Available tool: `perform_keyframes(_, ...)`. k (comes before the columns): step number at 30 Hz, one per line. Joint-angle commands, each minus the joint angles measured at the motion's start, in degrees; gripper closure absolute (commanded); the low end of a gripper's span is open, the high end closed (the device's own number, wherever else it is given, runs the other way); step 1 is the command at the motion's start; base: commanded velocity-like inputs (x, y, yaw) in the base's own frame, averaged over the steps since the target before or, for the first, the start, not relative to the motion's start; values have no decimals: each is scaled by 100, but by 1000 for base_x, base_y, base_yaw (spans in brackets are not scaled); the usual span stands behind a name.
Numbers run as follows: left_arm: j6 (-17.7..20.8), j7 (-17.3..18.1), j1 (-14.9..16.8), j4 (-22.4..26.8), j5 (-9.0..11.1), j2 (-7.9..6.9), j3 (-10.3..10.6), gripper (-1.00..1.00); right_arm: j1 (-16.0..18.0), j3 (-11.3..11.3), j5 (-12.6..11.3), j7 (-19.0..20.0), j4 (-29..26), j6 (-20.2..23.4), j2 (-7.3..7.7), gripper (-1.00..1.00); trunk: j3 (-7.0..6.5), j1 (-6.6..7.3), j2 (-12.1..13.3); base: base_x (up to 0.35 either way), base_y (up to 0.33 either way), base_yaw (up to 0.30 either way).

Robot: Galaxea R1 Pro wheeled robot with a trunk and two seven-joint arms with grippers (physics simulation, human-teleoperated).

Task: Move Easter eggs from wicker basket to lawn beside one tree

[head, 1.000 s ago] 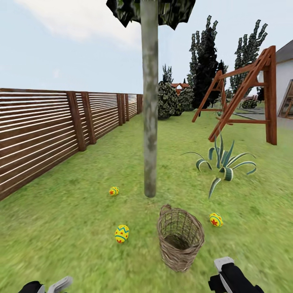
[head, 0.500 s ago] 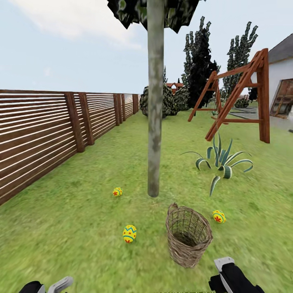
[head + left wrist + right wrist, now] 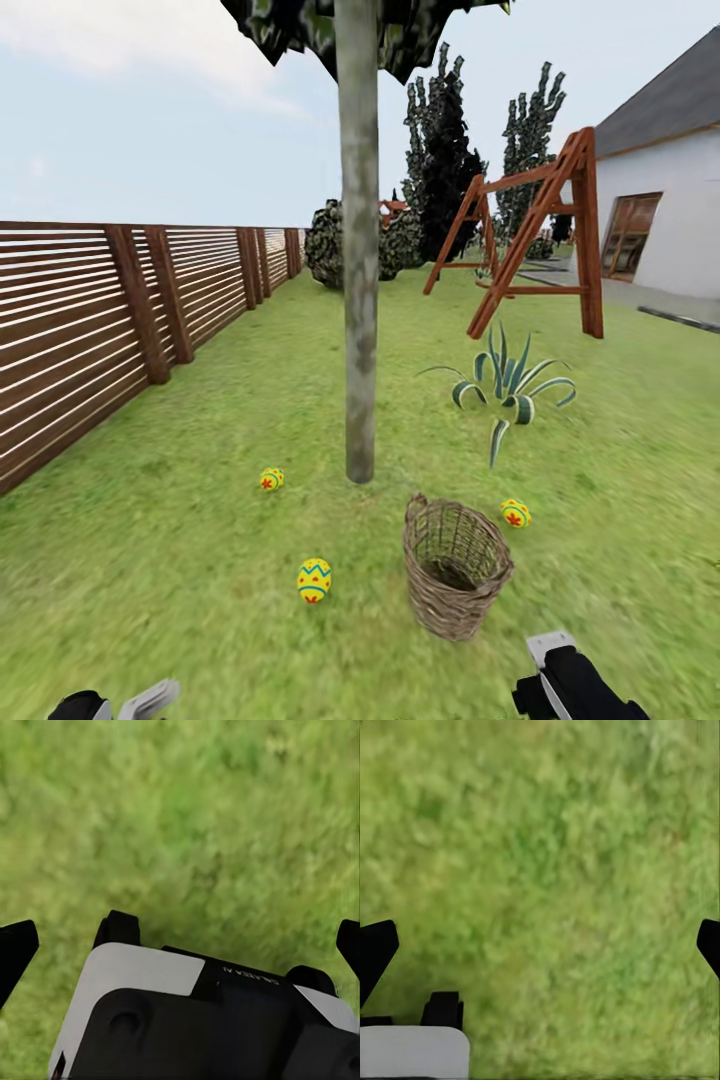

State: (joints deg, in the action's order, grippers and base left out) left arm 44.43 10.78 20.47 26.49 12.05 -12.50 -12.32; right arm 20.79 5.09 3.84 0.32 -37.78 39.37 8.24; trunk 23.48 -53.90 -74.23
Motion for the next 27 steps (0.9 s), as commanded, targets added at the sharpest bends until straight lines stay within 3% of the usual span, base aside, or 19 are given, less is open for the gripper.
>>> perform_keyframes(1,30,17,1,3,-8,2,-26,-100,4,27,38,3,-9,36,4,-100,-8,23,37,0,271,-241)
perform_keyframes(7,30,-25,1,3,-2,-7,-33,-100,4,30,38,3,-9,36,3,-100,-88,154,278,0,103,-220)
perform_keyframes(12,28,-25,1,-30,-9,16,-41,-100,4,36,41,8,6,29,2,-100,-174,264,479,0,5,-38)
perform_keyframes(16,-22,-28,1,-330,-14,33,-32,-100,4,54,46,8,352,18,-75,-100,-245,352,639,0,0,-4)
perform_keyframes(21,-137,-27,1,-674,-412,117,-47,-100,4,50,45,3,518,10,-259,-100,-335,462,840,0,0,0)
perform_keyframes(27,-828,-23,1,-1207,-501,155,-51,-100,4,49,36,16,925,-107,-371,-100,-443,594,1080,0,0,0)
